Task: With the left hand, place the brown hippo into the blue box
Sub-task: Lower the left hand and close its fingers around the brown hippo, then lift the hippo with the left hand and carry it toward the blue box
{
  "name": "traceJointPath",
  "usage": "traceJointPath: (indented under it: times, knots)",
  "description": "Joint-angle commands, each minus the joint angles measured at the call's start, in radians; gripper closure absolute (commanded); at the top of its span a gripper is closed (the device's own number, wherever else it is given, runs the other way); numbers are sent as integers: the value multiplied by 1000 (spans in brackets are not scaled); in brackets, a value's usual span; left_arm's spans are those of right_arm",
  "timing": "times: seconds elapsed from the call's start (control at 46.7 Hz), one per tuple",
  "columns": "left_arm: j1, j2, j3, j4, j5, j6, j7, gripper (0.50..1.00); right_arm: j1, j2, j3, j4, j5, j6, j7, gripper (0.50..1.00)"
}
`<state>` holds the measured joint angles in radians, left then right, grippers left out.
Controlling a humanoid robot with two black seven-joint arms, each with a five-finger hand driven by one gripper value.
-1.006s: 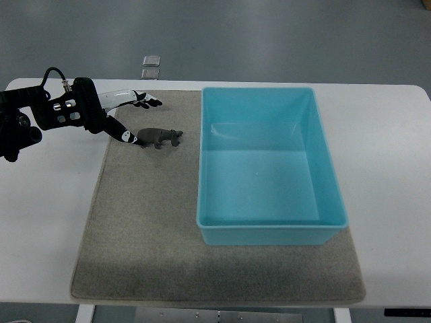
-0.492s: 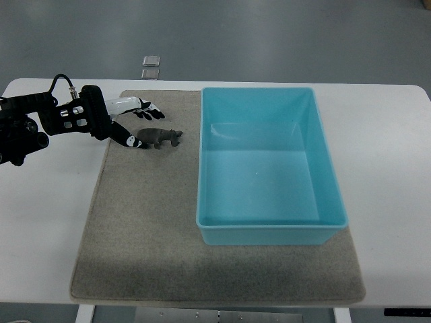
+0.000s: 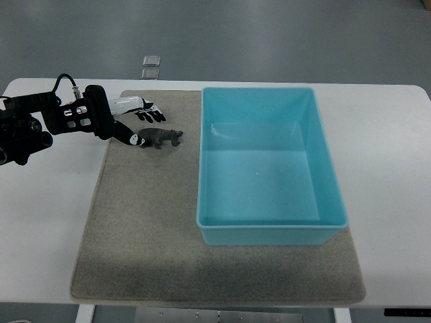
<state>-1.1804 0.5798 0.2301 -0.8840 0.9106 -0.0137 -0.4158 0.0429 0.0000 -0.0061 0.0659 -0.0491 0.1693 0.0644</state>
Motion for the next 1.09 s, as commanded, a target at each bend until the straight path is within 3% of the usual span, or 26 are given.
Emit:
traceJointPath:
  times: [0.0,0.642,1.07]
  knots:
    - [4,-5,0,19,10,0,-1,737,0,0,0,0,0,-1,0,564]
    - [12,-15,0,23,14,0,-1,776,0,0,0,0,0,-1,0,564]
    - [10,-15,5,25,30,0,0,849,0,0,0,0,0,1,0,564]
